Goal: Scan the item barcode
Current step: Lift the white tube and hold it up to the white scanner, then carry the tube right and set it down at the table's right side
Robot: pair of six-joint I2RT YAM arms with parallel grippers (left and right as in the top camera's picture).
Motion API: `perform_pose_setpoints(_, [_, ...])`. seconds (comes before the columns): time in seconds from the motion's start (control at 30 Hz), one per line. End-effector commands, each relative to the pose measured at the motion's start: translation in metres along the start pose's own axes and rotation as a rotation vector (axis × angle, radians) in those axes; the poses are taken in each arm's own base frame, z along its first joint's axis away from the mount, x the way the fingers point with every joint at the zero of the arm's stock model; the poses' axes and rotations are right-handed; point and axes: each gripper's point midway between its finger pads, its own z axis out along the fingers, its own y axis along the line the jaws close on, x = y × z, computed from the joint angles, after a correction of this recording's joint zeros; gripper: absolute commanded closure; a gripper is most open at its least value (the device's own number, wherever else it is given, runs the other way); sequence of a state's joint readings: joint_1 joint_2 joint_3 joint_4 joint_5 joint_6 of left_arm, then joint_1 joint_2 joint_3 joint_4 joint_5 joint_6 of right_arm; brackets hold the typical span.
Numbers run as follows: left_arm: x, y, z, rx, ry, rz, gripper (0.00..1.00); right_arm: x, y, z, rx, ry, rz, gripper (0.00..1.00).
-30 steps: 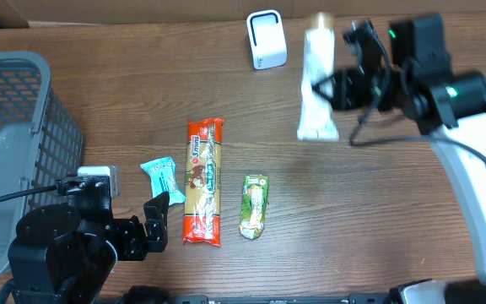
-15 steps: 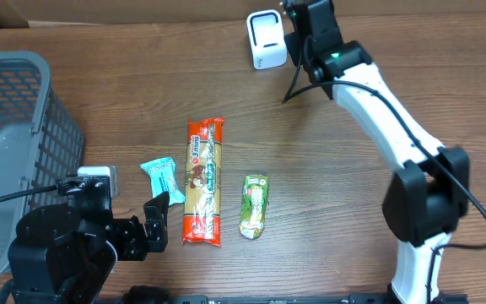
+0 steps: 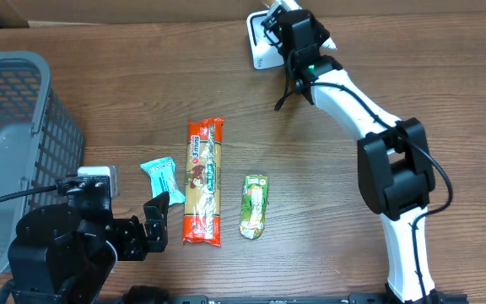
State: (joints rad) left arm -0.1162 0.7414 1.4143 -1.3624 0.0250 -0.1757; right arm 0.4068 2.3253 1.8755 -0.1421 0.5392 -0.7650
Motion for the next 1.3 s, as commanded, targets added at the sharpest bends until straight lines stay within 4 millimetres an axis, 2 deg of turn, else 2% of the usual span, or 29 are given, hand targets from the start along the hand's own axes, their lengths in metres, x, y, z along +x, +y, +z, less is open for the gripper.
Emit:
perform_pose_setpoints(0.0, [-0.002, 0.001, -0.002, -0.008, -0.01, 0.016, 0.0, -0.016, -0.013, -0.005, 0.074, -0.017, -0.077, 0.96])
perform_pose_setpoints(0.43, [-0.002, 0.001, -0.002, -0.008, -0.01, 0.016, 0.0, -0.029, 0.003, -0.011, 0.05, -0.05, -0.091, 0.96])
perform_pose_setpoints(0.67, [-0.002, 0.001, -0.002, -0.008, -0.01, 0.016, 0.0, -0.019, 0.01, -0.008, 0.042, -0.014, -0.1, 0.96])
perform_pose_setpoints(0.83, [-0.002, 0.001, -0.002, -0.008, -0.01, 0.016, 0.0, -0.017, 0.011, -0.014, 0.031, 0.009, -0.018, 0.96])
perform_pose_setpoints(0.97, [-0.002, 0.001, -0.002, -0.008, -0.01, 0.016, 0.0, -0.025, -0.003, -0.036, -0.002, 0.004, 0.13, 0.97])
perform_pose_setpoints(1.03, [-0.002, 0.001, -0.002, -0.008, -0.01, 0.016, 0.0, -0.03, -0.012, -0.055, -0.056, -0.001, 0.229, 0.96])
perform_pose_setpoints(1.17, [-0.002, 0.001, -0.002, -0.008, -0.01, 0.016, 0.0, -0.041, -0.021, -0.107, -0.266, -0.023, 0.408, 0.96])
perform_pose_setpoints(1.27, [-0.002, 0.001, -0.002, -0.008, -0.01, 0.016, 0.0, -0.034, -0.029, -0.146, -0.428, 0.016, 0.557, 0.96])
